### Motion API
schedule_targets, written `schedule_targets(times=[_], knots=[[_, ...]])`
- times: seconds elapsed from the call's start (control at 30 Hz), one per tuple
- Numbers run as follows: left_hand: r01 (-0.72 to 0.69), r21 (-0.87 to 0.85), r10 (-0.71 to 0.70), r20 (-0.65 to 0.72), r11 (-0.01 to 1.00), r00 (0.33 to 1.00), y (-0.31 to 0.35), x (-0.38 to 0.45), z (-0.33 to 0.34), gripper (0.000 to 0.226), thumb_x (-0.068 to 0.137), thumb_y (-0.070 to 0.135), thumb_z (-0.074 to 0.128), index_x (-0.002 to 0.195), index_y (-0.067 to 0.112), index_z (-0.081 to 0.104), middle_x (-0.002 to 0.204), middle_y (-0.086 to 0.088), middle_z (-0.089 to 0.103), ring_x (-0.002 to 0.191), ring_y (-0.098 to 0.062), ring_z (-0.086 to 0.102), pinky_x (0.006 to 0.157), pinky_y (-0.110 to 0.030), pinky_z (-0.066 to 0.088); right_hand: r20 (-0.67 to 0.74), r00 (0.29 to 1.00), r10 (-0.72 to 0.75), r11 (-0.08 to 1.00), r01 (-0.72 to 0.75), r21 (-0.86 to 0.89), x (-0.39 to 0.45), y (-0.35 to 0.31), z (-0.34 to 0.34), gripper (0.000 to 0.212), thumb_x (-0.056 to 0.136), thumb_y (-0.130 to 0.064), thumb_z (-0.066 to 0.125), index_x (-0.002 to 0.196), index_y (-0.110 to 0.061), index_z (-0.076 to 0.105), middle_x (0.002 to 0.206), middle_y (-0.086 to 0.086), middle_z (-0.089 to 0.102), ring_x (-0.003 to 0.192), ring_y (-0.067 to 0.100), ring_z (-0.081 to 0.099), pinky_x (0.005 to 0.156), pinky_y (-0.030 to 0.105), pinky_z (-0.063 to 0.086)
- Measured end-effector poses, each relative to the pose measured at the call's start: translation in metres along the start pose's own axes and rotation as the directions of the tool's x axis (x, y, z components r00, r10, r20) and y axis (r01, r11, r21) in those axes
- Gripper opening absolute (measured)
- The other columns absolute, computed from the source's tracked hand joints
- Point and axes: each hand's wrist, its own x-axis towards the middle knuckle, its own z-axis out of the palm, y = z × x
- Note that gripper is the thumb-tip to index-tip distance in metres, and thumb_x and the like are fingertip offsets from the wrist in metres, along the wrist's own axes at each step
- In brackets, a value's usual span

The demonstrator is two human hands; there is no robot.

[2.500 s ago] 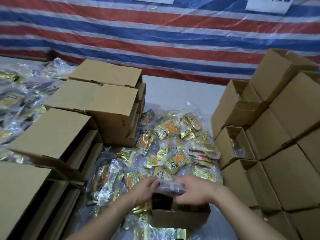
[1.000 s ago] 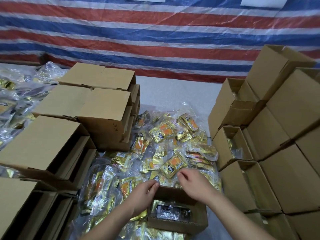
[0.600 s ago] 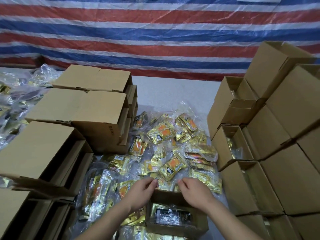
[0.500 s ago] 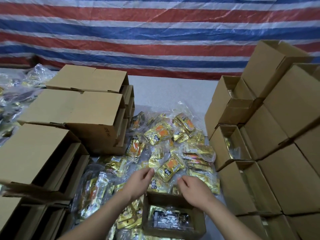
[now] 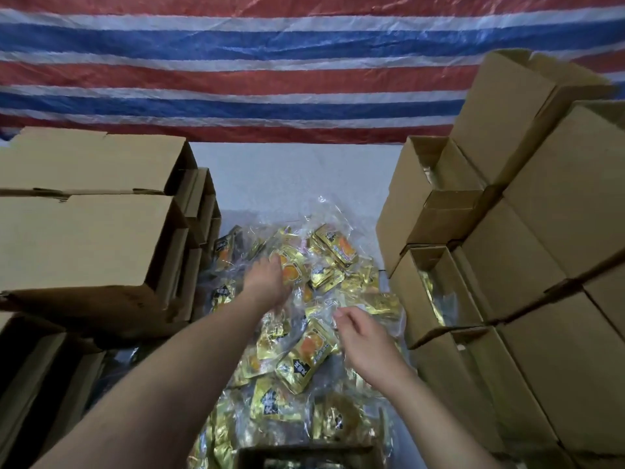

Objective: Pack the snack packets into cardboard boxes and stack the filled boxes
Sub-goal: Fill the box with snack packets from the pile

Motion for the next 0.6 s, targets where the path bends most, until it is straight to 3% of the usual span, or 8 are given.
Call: schedule_targets(times=[0.13, 0.27, 0.33, 0.43, 0.5, 0.6], knots=[[0.065, 0.018, -0.066, 0.082, 0.998, 0.994, -0.002, 0.031, 0.021, 0.099, 0.082, 0.046, 0.073, 0.155, 0.012, 0.014, 0.156, -0.019, 0.031, 0.14, -0.037, 0.036, 0.116, -0.052, 0.032, -0.008, 1.0, 0.014, 1.0, -0.014, -0.003, 0.002, 0.018, -0.002, 0.023, 0.102, -0.046, 0.044, 0.092, -0.034, 0.061, 0.087, -0.016, 0.063, 0.079, -0.007, 0.057, 0.066, 0.016, 0.042], [0.102, 0.024, -0.103, 0.059, 0.995, 0.993, -0.001, 0.039, 0.037, 0.112, 0.077, 0.036, 0.078, 0.157, 0.013, 0.003, 0.156, -0.021, 0.028, 0.142, -0.039, 0.031, 0.117, -0.052, 0.03, 0.004, 0.999, 0.042, 0.999, -0.042, 0.004, 0.001, 0.032, -0.004, 0.025, 0.103, -0.04, 0.046, 0.084, -0.031, 0.061, 0.074, -0.016, 0.061, 0.064, -0.003, 0.054, 0.058, 0.014, 0.04], [0.121, -0.021, -0.12, 0.033, 0.992, 0.992, 0.004, 0.038, 0.036, 0.108, 0.077, 0.018, 0.074, 0.158, 0.013, 0.003, 0.158, -0.019, 0.023, 0.145, -0.037, 0.025, 0.118, -0.054, 0.024, 0.018, 0.998, 0.057, 0.998, -0.058, 0.016, -0.002, 0.034, -0.004, 0.022, 0.103, -0.037, 0.048, 0.086, -0.033, 0.062, 0.07, -0.017, 0.062, 0.057, -0.003, 0.051, 0.053, 0.013, 0.038], [0.12, -0.011, -0.119, 0.03, 0.993, 0.992, 0.007, 0.036, 0.025, 0.085, 0.082, 0.022, 0.069, 0.151, 0.005, 0.023, 0.151, -0.019, 0.031, 0.137, -0.034, 0.033, 0.115, -0.052, 0.032, 0.051, 0.996, 0.08, 0.996, -0.081, 0.026, -0.004, 0.033, 0.0, 0.017, 0.103, -0.033, 0.049, 0.092, -0.034, 0.063, 0.066, -0.024, 0.062, 0.051, -0.003, 0.049, 0.05, 0.012, 0.037], [0.125, 0.028, -0.126, 0.035, 0.992, 0.991, 0.005, 0.031, 0.017, 0.068, 0.082, 0.02, 0.068, 0.142, 0.007, 0.038, 0.141, -0.017, 0.037, 0.129, -0.032, 0.037, 0.111, -0.05, 0.037, 0.048, 0.996, 0.074, 0.997, -0.074, 0.014, -0.004, 0.028, 0.003, 0.017, 0.102, -0.032, 0.051, 0.091, -0.034, 0.063, 0.073, -0.022, 0.065, 0.058, -0.006, 0.055, 0.055, 0.009, 0.04], [0.151, -0.094, -0.15, 0.023, 0.984, 0.988, -0.005, 0.016, 0.012, 0.072, 0.083, 0.019, 0.07, 0.145, 0.014, 0.034, 0.14, -0.015, 0.037, 0.13, -0.031, 0.039, 0.11, -0.051, 0.038, 0.044, 0.996, 0.071, 0.997, -0.071, -0.002, -0.006, 0.019, 0.007, 0.017, 0.102, -0.033, 0.053, 0.089, -0.032, 0.065, 0.081, -0.013, 0.066, 0.069, -0.009, 0.059, 0.06, 0.008, 0.043]])
